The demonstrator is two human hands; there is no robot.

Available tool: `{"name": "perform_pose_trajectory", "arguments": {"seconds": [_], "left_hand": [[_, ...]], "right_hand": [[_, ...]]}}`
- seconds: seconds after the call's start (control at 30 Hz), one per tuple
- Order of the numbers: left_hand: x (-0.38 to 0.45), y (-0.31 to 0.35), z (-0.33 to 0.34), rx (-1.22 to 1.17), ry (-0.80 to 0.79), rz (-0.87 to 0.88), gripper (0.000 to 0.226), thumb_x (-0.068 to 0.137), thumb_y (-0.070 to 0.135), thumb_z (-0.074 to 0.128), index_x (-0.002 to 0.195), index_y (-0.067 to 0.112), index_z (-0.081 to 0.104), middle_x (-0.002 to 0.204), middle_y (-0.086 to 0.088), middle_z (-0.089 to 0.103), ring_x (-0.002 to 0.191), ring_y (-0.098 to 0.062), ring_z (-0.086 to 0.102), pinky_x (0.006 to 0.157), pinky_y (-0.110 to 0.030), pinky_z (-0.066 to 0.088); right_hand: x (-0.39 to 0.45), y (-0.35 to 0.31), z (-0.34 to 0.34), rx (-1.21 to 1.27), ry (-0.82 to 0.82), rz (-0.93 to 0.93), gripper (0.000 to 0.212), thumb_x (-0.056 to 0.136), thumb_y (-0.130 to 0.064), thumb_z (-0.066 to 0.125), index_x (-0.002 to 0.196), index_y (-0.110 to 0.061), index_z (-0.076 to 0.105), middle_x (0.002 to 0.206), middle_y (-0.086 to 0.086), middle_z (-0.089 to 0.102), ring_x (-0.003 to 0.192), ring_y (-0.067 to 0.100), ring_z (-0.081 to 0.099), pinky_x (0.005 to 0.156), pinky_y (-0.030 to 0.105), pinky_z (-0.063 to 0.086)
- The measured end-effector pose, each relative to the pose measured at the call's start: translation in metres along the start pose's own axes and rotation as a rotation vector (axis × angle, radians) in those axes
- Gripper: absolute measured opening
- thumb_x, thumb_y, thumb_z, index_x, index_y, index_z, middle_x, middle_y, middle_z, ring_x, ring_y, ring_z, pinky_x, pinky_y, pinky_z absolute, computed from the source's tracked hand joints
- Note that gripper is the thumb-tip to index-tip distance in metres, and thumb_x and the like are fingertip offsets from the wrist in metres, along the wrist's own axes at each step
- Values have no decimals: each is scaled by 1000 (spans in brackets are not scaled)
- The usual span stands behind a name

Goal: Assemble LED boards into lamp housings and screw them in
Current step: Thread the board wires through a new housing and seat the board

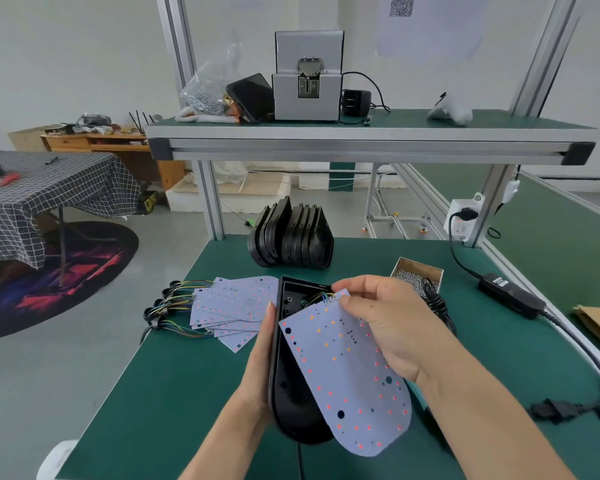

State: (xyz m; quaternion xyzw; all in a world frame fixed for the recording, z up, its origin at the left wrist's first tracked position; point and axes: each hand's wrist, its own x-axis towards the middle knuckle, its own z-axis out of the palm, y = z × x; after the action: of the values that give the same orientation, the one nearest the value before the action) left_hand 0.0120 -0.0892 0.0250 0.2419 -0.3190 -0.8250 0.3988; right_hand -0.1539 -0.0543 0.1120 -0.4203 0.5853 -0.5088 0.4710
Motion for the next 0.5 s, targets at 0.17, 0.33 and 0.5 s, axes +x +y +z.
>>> {"name": "perform_pose_trajectory", "arguments": {"seconds": [0.17, 0.33, 0.5], "left_hand": [[3, -7, -1, -29, -77, 18, 76, 74, 74, 76, 128, 21, 74, 135, -6, 69, 126, -24, 65, 94, -36, 57], [5, -12, -2, -21, -31, 11, 80, 67, 78, 78, 125, 23, 76, 134, -8, 70, 123, -27, 67, 90, -37, 59], [5, -12, -4, -7, -41, 3, 80, 66, 78, 79, 122, 21, 77, 131, -9, 71, 119, -26, 70, 87, -36, 60]], "right_hand": [[-2, 4, 7, -24, 165, -122, 28, 98, 2, 62, 98, -23, 75, 82, -1, 61, 73, 11, 50, 63, 17, 42], [-2, 17, 16, -17, 292, -207, 32, 99, 2, 59, 100, -25, 77, 64, -13, 53, 49, 1, 40, 47, 10, 34], [0, 21, 18, -45, 290, -179, 32, 101, 0, 57, 100, -25, 77, 68, -16, 65, 53, -2, 46, 50, 8, 38]]}}
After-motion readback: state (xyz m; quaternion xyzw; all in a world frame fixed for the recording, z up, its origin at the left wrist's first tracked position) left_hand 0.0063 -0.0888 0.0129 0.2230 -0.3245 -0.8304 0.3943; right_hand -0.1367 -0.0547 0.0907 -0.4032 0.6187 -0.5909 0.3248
